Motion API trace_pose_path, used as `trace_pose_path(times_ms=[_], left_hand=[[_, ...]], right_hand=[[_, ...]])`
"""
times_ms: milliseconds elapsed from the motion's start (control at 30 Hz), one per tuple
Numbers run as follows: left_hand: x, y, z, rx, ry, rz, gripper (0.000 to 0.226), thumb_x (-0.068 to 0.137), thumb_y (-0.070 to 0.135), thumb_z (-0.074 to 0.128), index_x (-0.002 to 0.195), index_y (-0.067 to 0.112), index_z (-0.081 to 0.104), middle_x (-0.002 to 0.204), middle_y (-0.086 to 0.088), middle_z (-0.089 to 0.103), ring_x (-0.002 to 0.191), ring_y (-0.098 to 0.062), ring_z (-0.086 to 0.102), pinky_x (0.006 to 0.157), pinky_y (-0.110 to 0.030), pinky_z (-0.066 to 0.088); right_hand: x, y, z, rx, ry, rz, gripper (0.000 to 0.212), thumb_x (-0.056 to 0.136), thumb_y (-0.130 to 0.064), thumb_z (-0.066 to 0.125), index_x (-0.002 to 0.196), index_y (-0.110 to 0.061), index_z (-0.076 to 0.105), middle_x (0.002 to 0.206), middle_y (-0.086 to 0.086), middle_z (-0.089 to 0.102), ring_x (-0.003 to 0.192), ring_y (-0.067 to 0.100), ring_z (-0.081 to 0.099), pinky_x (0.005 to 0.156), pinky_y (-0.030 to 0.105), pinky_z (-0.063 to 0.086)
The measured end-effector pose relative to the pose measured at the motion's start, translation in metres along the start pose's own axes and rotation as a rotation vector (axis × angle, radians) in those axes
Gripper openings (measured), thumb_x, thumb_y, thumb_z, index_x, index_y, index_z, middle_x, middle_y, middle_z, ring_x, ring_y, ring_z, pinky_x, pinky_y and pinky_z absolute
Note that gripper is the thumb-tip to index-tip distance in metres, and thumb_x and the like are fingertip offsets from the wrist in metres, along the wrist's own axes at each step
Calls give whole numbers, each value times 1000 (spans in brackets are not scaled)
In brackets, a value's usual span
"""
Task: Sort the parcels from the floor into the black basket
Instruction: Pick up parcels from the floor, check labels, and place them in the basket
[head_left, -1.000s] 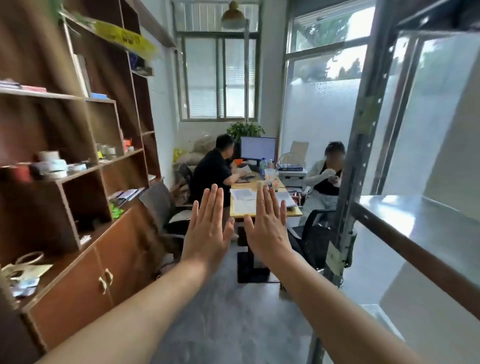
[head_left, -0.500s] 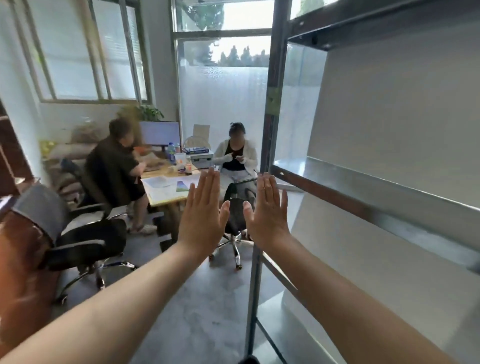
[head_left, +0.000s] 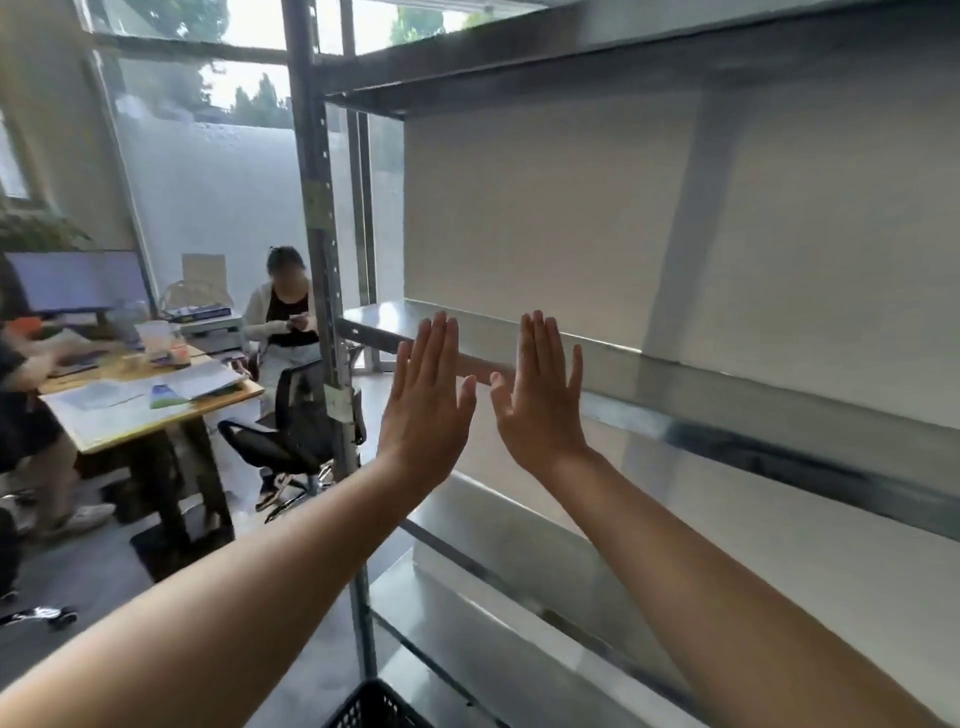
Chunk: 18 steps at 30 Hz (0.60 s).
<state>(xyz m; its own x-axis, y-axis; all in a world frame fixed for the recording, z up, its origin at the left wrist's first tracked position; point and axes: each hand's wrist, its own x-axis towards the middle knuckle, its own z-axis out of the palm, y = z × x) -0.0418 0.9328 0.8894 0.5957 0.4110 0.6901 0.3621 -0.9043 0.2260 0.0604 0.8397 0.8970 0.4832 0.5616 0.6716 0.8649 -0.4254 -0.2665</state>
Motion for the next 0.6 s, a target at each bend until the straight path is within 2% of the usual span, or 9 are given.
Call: trace_pose_path(times_ms=[100,200,433,600], left_hand=[[-14,74,18,-97,-46,68,64,106,36,25,157,14,-6,164,1,-14,149,-8,-18,124,-34,-7],[-31,157,35,-178,-82,137,64,106,34,28,157,13,-4,165,1,-11,149,-8,-17,123,-34,-8],[-78,382,67,-326,-151,403,62,106,30,26,157,8,-2,165,-7,-8,152,-17,-10,124,-40,-2],[-142,535,80,-519,-216,651,62,106,31,26,157,6,1,165,-9,-3,152,-20,-5,124,-40,-2]], right_hand=[[-42,55,-45,-60,9,37,69,104,-37,35,157,-10,2,165,3,-5,151,14,-10,121,42,-12],[-87,117,-105,-156,15,76,70,104,-49,27,158,-13,2,165,2,-5,151,14,-10,122,43,-10],[-212,251,-285,-338,123,369,66,105,-42,26,157,-10,2,166,3,-4,152,15,-8,122,45,-9],[-333,309,-396,-526,184,608,67,105,-41,27,157,-8,1,166,5,-4,152,16,-7,121,45,-11]])
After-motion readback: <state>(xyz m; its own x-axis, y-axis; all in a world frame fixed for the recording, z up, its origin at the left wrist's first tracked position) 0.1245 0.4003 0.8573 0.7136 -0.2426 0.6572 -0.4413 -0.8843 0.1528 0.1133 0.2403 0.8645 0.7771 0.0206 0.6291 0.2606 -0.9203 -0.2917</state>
